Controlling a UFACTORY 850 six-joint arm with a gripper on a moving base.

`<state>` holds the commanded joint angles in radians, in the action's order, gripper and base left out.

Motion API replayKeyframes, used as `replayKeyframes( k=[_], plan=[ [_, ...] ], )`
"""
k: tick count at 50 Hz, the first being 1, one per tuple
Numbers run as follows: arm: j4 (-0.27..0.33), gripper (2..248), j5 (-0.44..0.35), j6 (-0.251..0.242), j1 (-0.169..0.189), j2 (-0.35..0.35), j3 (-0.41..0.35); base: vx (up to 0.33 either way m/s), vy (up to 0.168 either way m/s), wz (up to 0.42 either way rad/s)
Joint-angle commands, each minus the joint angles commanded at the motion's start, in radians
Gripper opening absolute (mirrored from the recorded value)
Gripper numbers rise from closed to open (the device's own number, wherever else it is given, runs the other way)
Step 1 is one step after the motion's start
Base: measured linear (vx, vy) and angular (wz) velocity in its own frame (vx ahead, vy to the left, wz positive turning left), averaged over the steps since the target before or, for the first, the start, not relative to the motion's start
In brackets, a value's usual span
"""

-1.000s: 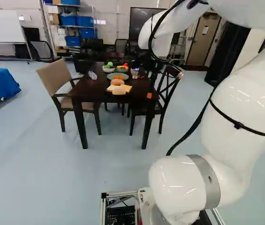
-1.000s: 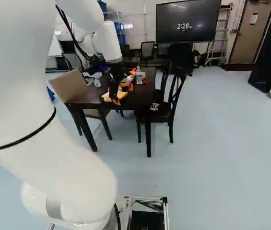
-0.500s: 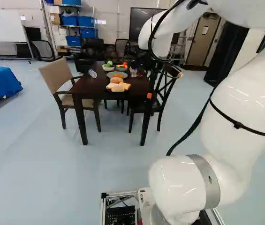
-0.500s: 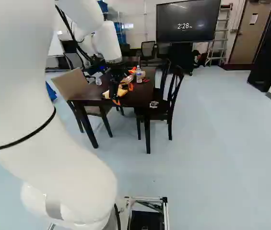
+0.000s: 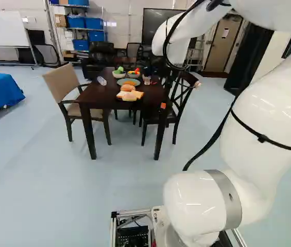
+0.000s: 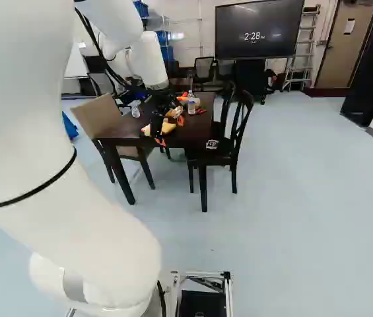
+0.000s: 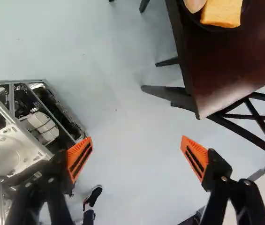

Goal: Move the croissant to the empty plate

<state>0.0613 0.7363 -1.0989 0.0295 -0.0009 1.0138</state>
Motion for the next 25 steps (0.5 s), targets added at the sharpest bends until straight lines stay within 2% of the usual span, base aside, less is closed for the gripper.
replayKeyframes(
  k=[25],
  plan=[
    [-0.005,247,-0.121,0.083,-0.002,0.021,-0.07,0.0,0.0,0.0]
  ],
)
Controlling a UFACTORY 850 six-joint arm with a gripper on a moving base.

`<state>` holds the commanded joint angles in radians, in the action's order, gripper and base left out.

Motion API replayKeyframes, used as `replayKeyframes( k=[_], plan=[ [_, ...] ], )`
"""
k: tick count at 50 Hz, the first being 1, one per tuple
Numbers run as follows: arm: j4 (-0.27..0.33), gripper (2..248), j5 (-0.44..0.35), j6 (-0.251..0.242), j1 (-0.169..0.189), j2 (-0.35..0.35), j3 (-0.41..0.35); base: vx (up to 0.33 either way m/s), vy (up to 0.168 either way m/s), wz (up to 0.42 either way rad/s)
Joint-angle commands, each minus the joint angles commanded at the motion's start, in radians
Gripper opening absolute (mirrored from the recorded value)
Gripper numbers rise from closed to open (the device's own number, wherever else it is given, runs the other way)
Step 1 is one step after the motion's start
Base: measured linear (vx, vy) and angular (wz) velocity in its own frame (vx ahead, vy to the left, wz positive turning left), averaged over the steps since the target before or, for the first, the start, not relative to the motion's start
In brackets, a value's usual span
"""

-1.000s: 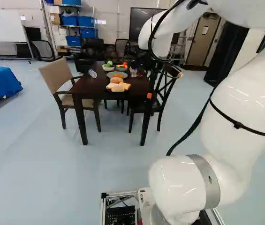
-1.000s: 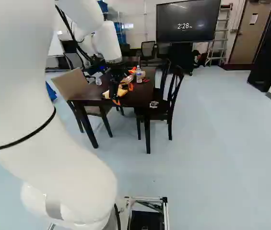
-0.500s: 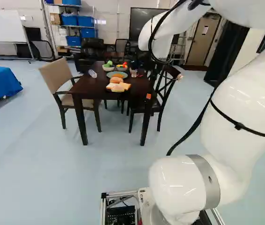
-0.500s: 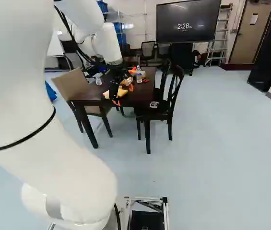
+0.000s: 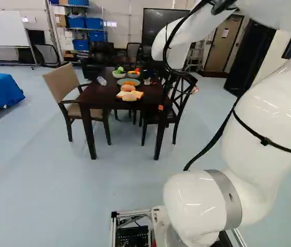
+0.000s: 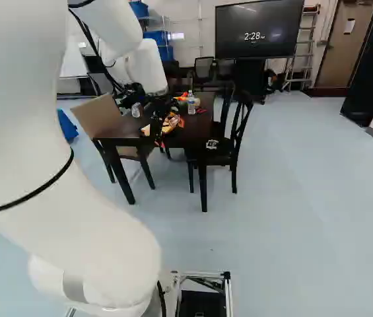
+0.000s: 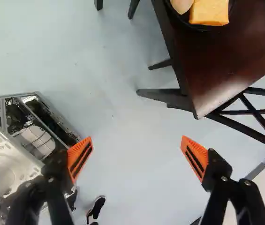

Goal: Move the croissant to the empty plate

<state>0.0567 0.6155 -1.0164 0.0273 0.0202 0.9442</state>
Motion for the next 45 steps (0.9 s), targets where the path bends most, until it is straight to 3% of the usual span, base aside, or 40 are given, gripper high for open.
replayKeyframes(
  k=[23,45],
  plan=[
    [-0.007,247,-0.175,0.119,-0.003,0.03,-0.101,0.0,0.0,0.0],
    [-0.015,247,-0.396,0.27,-0.007,0.069,-0.228,0.0,0.0,0.0]
  ],
)
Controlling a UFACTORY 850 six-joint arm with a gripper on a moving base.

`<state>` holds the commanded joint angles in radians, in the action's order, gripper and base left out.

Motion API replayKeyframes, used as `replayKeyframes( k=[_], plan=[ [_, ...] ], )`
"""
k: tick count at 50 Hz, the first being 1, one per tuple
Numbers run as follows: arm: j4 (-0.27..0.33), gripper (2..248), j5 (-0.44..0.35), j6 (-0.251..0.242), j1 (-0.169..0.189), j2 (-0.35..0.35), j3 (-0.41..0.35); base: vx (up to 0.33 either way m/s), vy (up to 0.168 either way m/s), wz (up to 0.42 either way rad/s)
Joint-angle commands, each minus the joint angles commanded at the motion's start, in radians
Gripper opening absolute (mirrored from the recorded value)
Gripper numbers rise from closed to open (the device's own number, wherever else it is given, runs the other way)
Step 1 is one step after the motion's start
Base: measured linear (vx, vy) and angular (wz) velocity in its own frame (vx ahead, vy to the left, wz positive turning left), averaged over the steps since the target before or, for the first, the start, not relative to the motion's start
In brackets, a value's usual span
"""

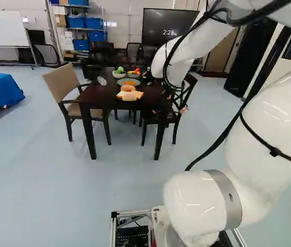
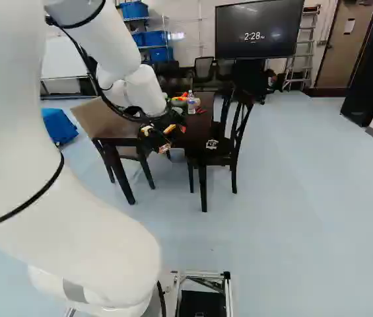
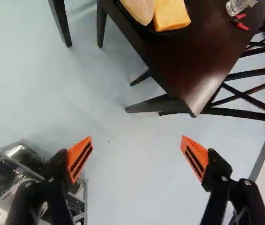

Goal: Move the croissant to the empty plate

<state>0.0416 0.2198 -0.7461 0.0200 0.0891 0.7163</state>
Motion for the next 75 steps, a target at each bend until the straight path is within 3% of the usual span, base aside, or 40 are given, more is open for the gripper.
replayKeyframes(
  k=[43,75],
  plan=[
    [-0.02,247,-0.536,0.366,-0.01,0.093,-0.309,0.0,0.0,0.0],
    [-0.032,247,-0.836,0.571,-0.015,0.146,-0.481,0.0,0.0,0.0]
  ],
)
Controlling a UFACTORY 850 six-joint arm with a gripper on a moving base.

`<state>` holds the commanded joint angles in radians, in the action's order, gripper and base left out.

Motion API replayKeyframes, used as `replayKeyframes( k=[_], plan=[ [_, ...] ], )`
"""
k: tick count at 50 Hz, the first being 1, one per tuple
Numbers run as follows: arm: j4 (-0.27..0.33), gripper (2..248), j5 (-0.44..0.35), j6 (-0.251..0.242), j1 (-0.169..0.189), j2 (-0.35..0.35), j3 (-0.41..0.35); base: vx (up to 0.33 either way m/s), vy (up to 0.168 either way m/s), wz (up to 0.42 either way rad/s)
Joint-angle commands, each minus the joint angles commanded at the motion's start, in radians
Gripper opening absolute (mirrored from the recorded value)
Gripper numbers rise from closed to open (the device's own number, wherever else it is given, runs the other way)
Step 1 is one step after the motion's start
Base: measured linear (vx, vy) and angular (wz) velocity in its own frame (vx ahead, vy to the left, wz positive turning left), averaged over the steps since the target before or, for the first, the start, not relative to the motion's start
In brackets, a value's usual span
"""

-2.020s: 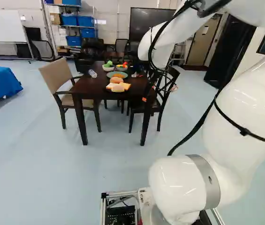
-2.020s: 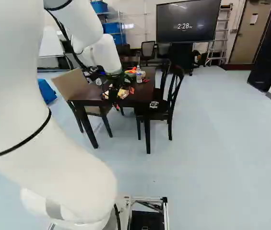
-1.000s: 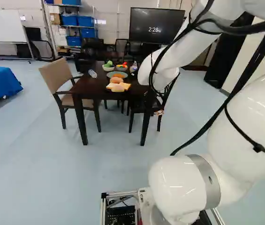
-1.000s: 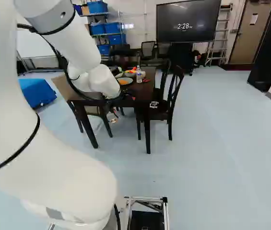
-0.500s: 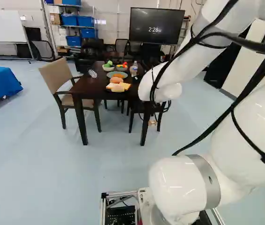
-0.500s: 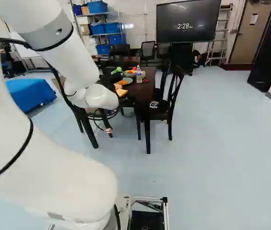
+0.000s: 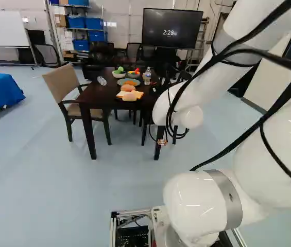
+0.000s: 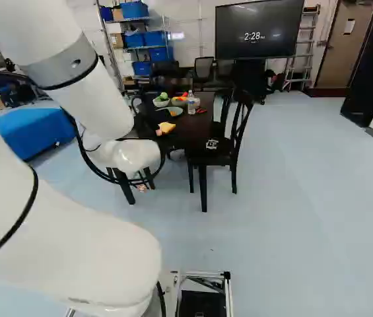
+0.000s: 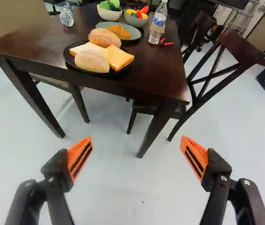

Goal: Move the croissant to the empty plate

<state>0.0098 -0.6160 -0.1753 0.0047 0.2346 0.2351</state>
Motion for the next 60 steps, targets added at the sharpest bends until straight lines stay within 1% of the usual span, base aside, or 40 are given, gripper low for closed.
replayKeyframes(
  k=[15,32,46,60],
  plan=[
    [-0.004,247,-0.102,0.07,-0.002,0.018,-0.059,0.0,0.0,0.0],
    [-0.007,247,-0.187,0.128,-0.003,0.033,-0.107,0.0,0.0,0.0],
    [-0.009,247,-0.231,0.157,-0.004,0.04,-0.133,0.0,0.0,0.0],
    [-0.01,247,-0.253,0.173,-0.005,0.044,-0.146,0.0,0.0,0.0]
  ],
)
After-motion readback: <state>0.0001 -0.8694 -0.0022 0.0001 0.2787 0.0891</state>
